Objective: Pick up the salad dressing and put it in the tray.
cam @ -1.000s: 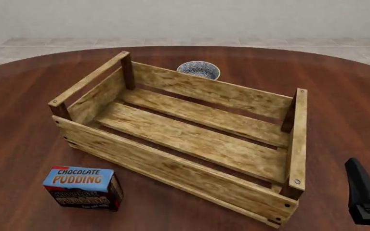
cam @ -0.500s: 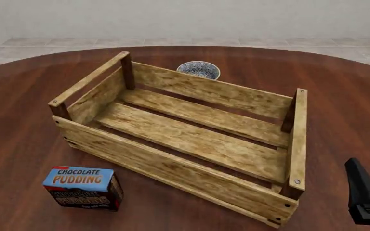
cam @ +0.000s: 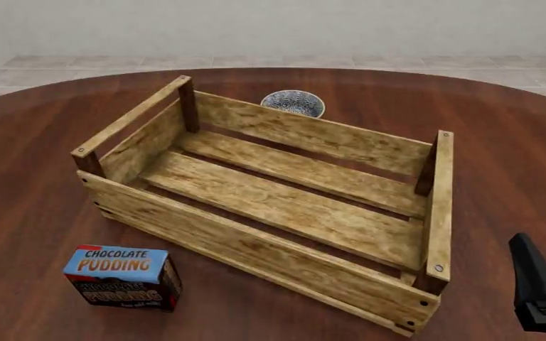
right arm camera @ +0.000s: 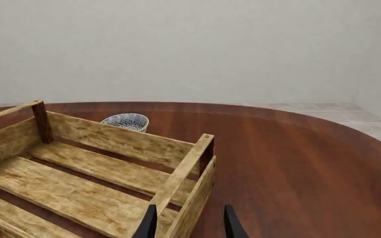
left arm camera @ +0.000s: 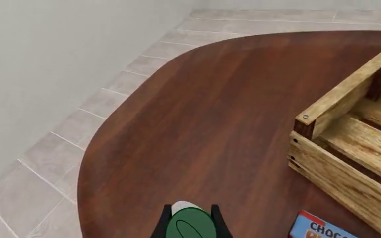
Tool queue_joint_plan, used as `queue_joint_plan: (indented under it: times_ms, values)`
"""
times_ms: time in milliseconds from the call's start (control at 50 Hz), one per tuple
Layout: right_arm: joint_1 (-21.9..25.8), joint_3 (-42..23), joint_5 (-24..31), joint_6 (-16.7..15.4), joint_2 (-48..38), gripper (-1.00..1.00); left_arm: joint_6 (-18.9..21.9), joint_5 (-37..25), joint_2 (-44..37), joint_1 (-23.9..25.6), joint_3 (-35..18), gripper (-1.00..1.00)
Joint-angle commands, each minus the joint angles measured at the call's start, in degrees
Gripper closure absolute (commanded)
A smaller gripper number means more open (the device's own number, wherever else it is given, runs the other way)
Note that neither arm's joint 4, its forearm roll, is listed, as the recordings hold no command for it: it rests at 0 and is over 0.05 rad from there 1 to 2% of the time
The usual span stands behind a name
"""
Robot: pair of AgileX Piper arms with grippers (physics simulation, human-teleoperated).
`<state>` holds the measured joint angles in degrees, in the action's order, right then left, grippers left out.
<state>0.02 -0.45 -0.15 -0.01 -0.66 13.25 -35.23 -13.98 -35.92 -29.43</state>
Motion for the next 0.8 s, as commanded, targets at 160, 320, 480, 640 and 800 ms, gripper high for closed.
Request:
queue_joint_plan:
  times_ms: [160, 320, 480, 640, 800]
  values:
    - [0.0, 0.0, 0.0, 0.0, 0.0, -1.0, 0.0, -1.5, -0.5, 3.8, -7.9, 1.0]
    - [0.0, 0.0, 0.0, 0.0, 0.0, -1.0, 0.1, -3.7, -0.3, 7.1, -11.4, 1.0]
    - [0.0, 0.0, 0.0, 0.0, 0.0, -1.0, 1.8, -4.2, -1.2, 10.5, -14.5, 1.0]
    - [0.0, 0.0, 0.0, 0.0, 0.0, -1.0, 2.0, -4.2, -3.0, 12.8, -16.7, 1.0]
    - [0.0, 0.0, 0.0, 0.0, 0.0, -1.0, 3.2, -4.2, -5.0, 15.8, -19.9, 1.0]
